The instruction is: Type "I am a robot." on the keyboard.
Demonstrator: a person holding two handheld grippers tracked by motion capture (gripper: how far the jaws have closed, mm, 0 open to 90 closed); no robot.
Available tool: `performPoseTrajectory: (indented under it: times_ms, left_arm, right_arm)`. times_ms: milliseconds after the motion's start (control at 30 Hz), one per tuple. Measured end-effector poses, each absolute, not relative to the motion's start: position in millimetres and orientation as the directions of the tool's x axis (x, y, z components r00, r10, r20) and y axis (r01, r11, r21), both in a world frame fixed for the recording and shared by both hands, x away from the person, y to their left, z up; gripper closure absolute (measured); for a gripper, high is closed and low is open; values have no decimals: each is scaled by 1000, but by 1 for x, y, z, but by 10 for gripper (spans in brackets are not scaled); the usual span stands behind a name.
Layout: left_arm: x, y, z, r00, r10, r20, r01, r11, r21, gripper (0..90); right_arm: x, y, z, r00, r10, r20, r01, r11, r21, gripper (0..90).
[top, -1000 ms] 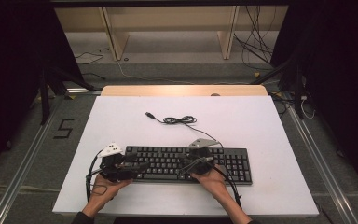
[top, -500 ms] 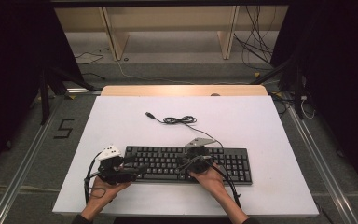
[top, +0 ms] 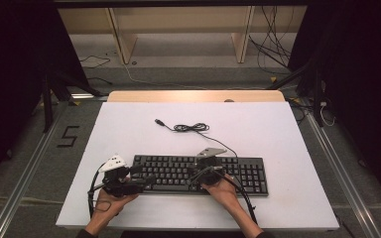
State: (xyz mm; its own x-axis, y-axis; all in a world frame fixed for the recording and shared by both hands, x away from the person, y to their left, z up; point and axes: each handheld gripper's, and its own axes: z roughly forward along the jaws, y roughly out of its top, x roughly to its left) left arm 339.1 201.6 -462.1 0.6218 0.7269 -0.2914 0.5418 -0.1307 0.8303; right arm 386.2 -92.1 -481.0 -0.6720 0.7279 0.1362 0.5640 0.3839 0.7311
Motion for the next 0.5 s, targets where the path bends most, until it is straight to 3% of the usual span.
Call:
performPoseTrajectory:
  times_ms: [167, 333, 433, 500]
  left_arm:
    - [338, 204, -463, 614, 733, -295, 541, -118, 833, 272]
    - [337, 205, -463, 609, 735, -298, 539, -108, 835, 270]
    - [337, 205, -463, 607, 736, -298, 537, -104, 837, 269]
    - [337, 206, -463, 603, 740, -298, 534, -96, 840, 268]
  right_arm:
    - [386, -94, -479, -657, 738, 154, 579, 364, 730, 898]
    - [384, -100, -470, -672, 705, 227, 568, 295, 768, 705]
    - [381, -98, -465, -694, 678, 242, 554, 289, 780, 523]
    - [380, -97, -463, -704, 667, 243, 545, 289, 788, 476]
